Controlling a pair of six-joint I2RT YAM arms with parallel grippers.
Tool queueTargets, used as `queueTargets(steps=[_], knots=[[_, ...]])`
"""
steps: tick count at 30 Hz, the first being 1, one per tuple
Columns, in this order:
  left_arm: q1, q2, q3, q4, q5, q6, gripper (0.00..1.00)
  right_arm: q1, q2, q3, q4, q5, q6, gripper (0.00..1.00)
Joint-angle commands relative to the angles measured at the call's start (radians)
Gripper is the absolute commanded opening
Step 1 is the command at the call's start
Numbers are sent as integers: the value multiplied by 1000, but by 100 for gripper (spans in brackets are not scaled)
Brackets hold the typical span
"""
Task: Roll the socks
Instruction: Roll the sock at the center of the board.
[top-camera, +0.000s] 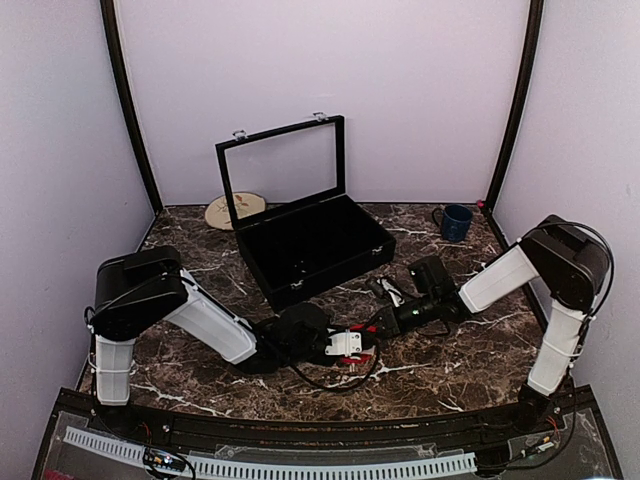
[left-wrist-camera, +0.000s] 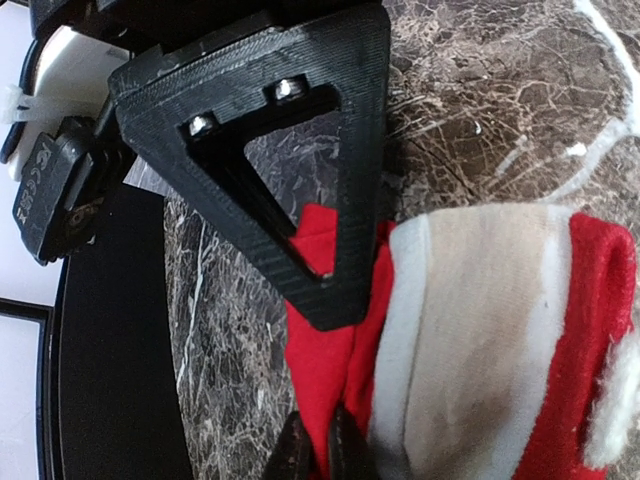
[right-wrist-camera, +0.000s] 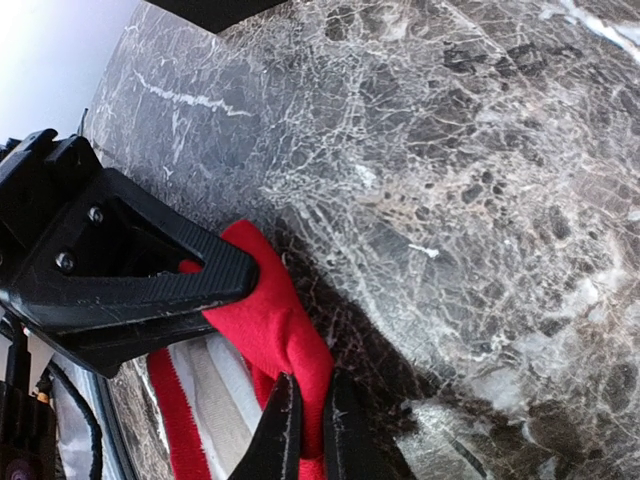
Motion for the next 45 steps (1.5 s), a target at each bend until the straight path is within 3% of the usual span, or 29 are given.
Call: queueTargets(steps=[1,10,11,14,18,23,26,34,45], knots=[[-5,-58,-18,-88,-31,-84,14,2,-36,-21,-42,92,-43,0],[3,-212,-8,-339,47,-274,41,43,-104,-54,-56,268,-111,0],[9,-231,-7,-367,66,-299,49,53,-109,-54,-58,292,-121,0],[52,-284,26,-474,178,-414,57,101,-126,-64,-61,394,-151,0],[142,-321,88,-600,386,-548,61,176,-156,-75,-75,539,-185,0],[180,-303,176,-728,520,-584,88,250,-193,-112,-73,681,-194,0],[194,-272,211,-789,604,-609,98,293,-209,-139,-64,747,-186,0],[209,-207,254,-877,802,-623,99,424,-224,-181,-19,949,-174,0],[254,-84,354,-907,946,-697,96,494,-229,-223,28,1033,-178,0]])
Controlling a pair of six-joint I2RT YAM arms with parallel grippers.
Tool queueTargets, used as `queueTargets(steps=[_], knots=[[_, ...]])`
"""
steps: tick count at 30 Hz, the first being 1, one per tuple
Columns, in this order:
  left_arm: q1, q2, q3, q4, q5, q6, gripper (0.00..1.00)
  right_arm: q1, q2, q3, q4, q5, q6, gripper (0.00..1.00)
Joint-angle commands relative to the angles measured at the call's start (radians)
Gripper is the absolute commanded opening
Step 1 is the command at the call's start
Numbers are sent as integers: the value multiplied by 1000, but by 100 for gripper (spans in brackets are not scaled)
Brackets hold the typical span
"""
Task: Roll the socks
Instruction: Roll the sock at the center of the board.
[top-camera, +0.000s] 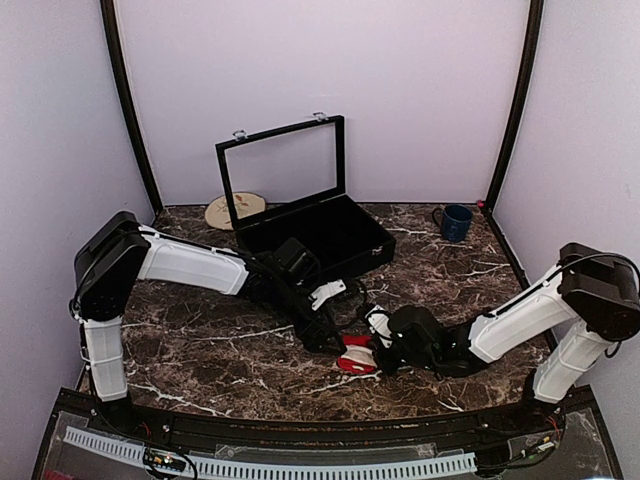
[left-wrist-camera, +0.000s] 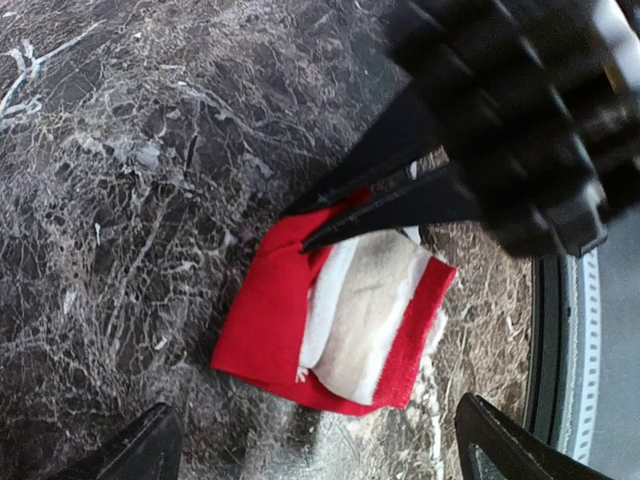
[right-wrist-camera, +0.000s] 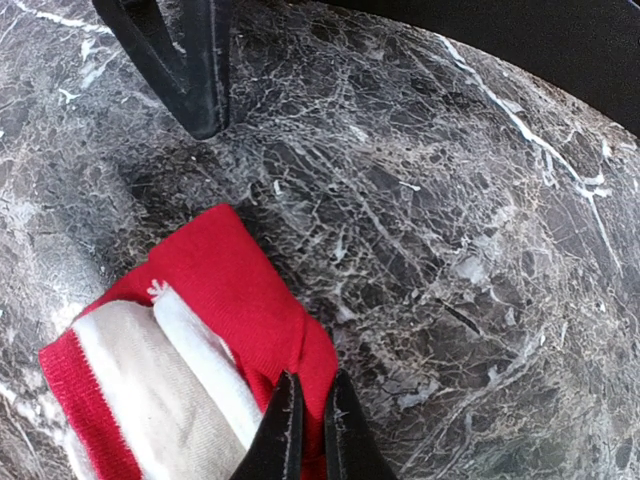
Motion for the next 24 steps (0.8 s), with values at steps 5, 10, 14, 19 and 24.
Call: queueTargets(steps=[5,10,14,19,24], knots=[[34,71,67,-19,140,-69,90,48,-6,-47,0,69,-2,0],[36,109,95,-15,157,-67,86,68,-1,-49,22,99,-11,0],[36,135,110,-17,189,-63,84,78,13,-45,42,113,-23,0],[37,170,137,-26,202,-60,83,84,20,-42,56,120,-28,0],[40,202,160,-37,213,-55,82,88,7,-44,62,129,-28,0]])
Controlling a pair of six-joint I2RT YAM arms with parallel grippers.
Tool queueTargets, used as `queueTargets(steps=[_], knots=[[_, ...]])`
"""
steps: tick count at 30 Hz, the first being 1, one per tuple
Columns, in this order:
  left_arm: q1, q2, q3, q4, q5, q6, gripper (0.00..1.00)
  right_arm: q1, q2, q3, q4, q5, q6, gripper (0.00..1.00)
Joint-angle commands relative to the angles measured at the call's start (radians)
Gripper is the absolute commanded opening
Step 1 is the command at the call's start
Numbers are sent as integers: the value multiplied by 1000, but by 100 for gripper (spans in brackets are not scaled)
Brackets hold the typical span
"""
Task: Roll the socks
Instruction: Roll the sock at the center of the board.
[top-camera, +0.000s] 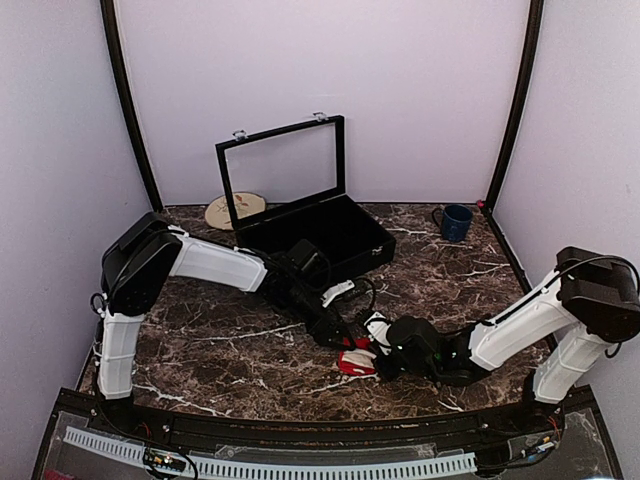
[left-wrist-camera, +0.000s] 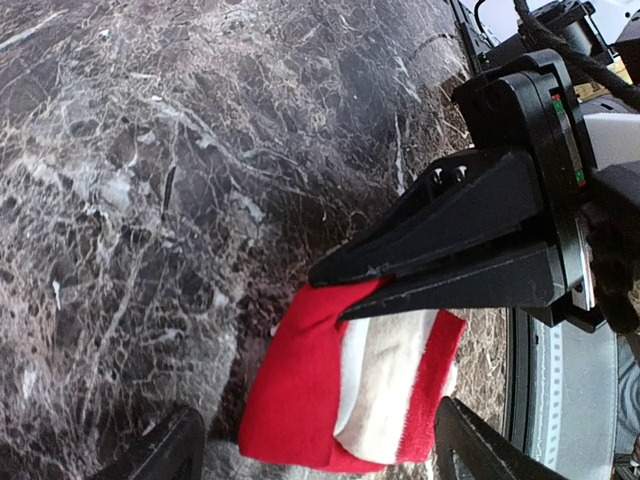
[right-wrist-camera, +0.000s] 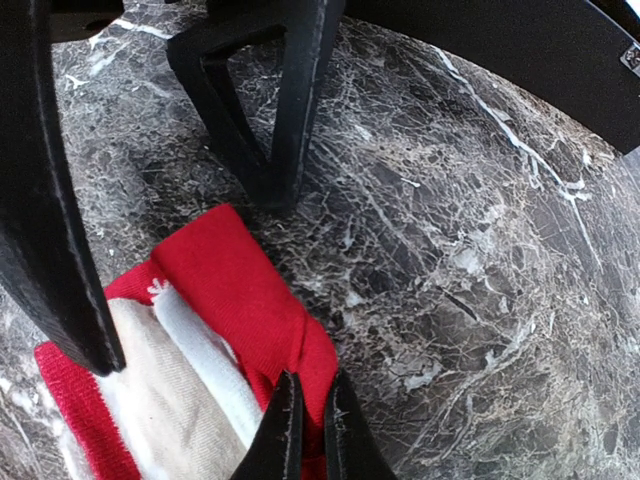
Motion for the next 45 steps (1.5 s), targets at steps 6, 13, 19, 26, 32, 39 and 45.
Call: queueTargets(steps=[6,13,19,26,32,39,45], knots=[[7,73,34,-73,48,24,79,17,0,-17,31,27,-9,0],[7,103,26,-86,70,38,71,17,4,-26,58,42,0,0],[7,125,14,-63,85,28,61,17,14,-28,79,35,18,0],[6,148,22,-36,112,10,46,15,33,-20,88,28,57,0],[7,168,25,-14,147,-7,29,14,44,10,65,14,77,0],[7,179,23,11,169,-15,15,10,41,48,6,-7,97,0],[13,180,25,28,179,-17,2,9,25,61,-45,-20,109,0]])
